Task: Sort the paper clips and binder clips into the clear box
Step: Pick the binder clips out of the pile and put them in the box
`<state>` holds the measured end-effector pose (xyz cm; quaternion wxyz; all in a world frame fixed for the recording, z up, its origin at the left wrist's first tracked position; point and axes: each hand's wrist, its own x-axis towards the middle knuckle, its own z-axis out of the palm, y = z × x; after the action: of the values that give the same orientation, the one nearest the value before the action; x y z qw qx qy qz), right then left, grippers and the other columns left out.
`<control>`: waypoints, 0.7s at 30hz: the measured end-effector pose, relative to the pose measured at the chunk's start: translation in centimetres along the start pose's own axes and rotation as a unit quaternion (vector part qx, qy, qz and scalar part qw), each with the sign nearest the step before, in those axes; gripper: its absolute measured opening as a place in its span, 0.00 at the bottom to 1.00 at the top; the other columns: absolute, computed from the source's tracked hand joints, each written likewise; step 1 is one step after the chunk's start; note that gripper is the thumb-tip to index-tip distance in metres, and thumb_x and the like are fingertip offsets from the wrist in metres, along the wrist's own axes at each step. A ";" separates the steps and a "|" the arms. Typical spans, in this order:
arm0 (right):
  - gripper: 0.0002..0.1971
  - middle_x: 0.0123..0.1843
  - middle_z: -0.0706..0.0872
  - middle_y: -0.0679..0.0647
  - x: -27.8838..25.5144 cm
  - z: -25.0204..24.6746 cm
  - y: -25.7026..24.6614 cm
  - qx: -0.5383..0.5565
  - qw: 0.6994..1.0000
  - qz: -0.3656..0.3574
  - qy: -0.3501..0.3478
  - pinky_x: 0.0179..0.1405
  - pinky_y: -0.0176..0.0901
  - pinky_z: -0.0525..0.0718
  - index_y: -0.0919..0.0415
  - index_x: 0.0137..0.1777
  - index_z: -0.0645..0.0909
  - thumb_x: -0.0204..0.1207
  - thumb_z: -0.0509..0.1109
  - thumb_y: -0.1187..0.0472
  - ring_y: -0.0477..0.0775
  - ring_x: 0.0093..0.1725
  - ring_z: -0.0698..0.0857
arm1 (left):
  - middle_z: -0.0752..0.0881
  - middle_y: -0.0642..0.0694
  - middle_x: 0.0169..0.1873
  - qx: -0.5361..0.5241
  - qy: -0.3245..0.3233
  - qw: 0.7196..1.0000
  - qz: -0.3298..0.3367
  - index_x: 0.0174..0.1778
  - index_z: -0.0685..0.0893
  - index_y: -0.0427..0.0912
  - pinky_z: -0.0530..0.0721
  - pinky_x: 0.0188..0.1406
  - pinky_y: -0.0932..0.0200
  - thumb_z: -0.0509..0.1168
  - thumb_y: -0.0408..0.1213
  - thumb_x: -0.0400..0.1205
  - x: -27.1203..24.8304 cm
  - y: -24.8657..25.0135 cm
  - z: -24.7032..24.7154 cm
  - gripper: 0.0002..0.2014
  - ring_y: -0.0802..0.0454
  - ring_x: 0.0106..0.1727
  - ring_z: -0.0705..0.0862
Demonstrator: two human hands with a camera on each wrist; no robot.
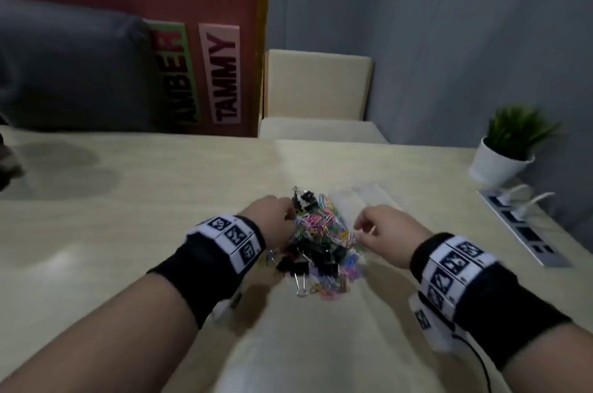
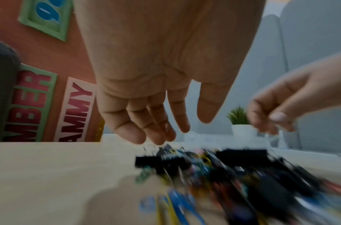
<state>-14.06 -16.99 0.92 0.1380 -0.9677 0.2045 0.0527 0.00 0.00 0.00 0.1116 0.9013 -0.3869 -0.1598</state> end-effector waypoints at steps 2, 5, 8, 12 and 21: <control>0.12 0.57 0.81 0.52 0.0 1.5 -1.3 0.006 1.000 -0.008 -0.002 0.51 0.39 0.77 0.51 0.59 0.82 0.78 0.68 0.49 0.50 0.50 0.81 | 0.81 0.43 0.59 0.019 -0.016 1.000 0.005 0.62 0.82 0.49 0.86 0.55 0.50 0.64 0.44 0.82 -0.1 0.2 1.2 0.13 0.44 0.56 0.85; 0.22 0.62 0.78 0.54 -0.3 3.3 -3.5 0.022 0.999 -0.039 -0.015 0.56 0.38 0.75 0.49 0.67 0.78 0.74 0.73 0.46 0.53 0.57 0.80 | 0.79 0.43 0.59 0.052 -0.030 0.998 0.029 0.65 0.80 0.52 0.84 0.56 0.51 0.67 0.46 0.78 -0.5 0.8 2.5 0.18 0.41 0.59 0.83; 0.29 0.67 0.75 0.56 -0.4 4.8 -4.5 -0.020 0.998 -0.042 -0.040 0.63 0.46 0.77 0.51 0.73 0.71 0.73 0.74 0.47 0.59 0.66 0.79 | 0.79 0.41 0.58 0.084 -0.029 0.995 0.054 0.65 0.80 0.51 0.84 0.58 0.49 0.69 0.46 0.76 -0.9 1.5 3.1 0.20 0.40 0.59 0.83; 0.21 0.64 0.78 0.59 0.0 5.1 -4.7 -0.043 0.998 -0.041 -0.009 0.56 0.48 0.78 0.56 0.67 0.72 0.75 0.70 0.55 0.62 0.63 0.80 | 0.84 0.41 0.54 0.114 -0.014 0.991 0.075 0.60 0.82 0.44 0.84 0.52 0.51 0.68 0.43 0.79 -0.7 2.6 3.0 0.15 0.41 0.56 0.85; 0.09 0.50 0.88 0.54 0.6 0.4 -1.8 0.070 0.995 0.015 0.063 0.44 0.37 0.76 0.55 0.52 0.85 0.75 0.68 0.64 0.54 0.47 0.82 | 0.85 0.47 0.57 0.113 -0.054 0.991 0.037 0.63 0.80 0.49 0.81 0.50 0.55 0.74 0.51 0.73 -0.3 2.3 2.4 0.23 0.46 0.57 0.84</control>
<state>-12.81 -15.52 0.88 0.1912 -0.9539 0.2305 -0.0212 -2.62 -1.51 -1.42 -0.0063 0.8832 -0.4414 -0.1587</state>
